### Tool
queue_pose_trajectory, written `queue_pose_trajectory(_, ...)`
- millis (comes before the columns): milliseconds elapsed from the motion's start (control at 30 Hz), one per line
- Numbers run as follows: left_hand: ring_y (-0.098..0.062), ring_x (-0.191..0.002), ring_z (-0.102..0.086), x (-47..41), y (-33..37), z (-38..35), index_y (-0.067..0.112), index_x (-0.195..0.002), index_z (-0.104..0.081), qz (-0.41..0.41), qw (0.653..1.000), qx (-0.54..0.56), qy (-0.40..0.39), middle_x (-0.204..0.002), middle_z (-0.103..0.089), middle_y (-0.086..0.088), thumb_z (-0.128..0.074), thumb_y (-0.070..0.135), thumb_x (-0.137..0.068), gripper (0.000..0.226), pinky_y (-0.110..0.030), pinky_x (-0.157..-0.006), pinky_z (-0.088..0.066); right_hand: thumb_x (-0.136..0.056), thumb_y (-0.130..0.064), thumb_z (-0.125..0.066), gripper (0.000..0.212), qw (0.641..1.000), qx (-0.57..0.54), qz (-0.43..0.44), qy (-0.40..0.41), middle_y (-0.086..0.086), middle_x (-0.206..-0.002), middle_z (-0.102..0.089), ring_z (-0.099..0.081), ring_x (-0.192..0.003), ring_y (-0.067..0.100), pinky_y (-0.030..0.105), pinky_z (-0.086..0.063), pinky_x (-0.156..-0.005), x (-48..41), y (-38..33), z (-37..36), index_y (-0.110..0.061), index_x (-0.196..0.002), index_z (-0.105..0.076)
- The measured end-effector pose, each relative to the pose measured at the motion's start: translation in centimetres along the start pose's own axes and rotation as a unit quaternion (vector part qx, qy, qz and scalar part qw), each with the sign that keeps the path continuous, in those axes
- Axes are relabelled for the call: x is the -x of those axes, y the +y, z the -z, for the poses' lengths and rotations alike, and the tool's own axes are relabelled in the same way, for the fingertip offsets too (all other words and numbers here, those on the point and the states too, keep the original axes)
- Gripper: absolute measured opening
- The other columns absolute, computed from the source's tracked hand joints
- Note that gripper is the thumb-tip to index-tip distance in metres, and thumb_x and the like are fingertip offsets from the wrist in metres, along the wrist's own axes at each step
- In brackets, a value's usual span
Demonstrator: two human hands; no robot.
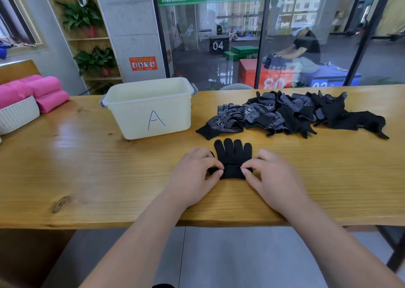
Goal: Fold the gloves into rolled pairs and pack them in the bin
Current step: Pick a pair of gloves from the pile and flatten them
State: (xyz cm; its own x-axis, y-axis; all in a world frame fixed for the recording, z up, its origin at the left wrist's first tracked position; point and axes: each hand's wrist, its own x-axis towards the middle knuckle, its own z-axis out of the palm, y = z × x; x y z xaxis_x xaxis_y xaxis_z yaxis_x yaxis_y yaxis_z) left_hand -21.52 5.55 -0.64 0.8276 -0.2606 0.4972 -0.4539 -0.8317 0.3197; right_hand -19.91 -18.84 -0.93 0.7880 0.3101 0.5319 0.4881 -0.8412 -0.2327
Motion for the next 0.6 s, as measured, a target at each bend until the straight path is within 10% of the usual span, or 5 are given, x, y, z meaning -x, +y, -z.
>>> queue_pose_trajectory(133,-0.007,-0.12,-0.048,0.03,-0.18,-0.06,0.033,-0.108,-0.079,-0.022,1.0,-0.02,0.008,-0.119,-0.058,0.023,-0.074,0.055,-0.091,0.028,-0.033,-0.104,-0.044,-0.097,-0.047,-0.063,0.025,0.998,0.034,0.042,0.016,-0.02,-0.111,-0.064,-0.053,-0.101,0.013,0.033,-0.053,-0.074,-0.17,0.09,-0.12,-0.03,-0.098,-0.082)
queue_pose_trajectory(600,-0.003,-0.118,-0.054,0.09,0.56,0.48,0.034,-0.132,-0.067,0.03,0.999,0.005,-0.017,-0.121,-0.071,0.02,-0.065,0.046,-0.1,0.035,-0.036,-0.104,-0.045,-0.096,-0.048,-0.068,0.028,0.999,-0.017,-0.002,-0.04,-0.03,-0.093,-0.059,-0.047,-0.093,0.003,0.026,-0.043,-0.072,-0.46,0.36,0.18,-0.04,-0.123,-0.071)
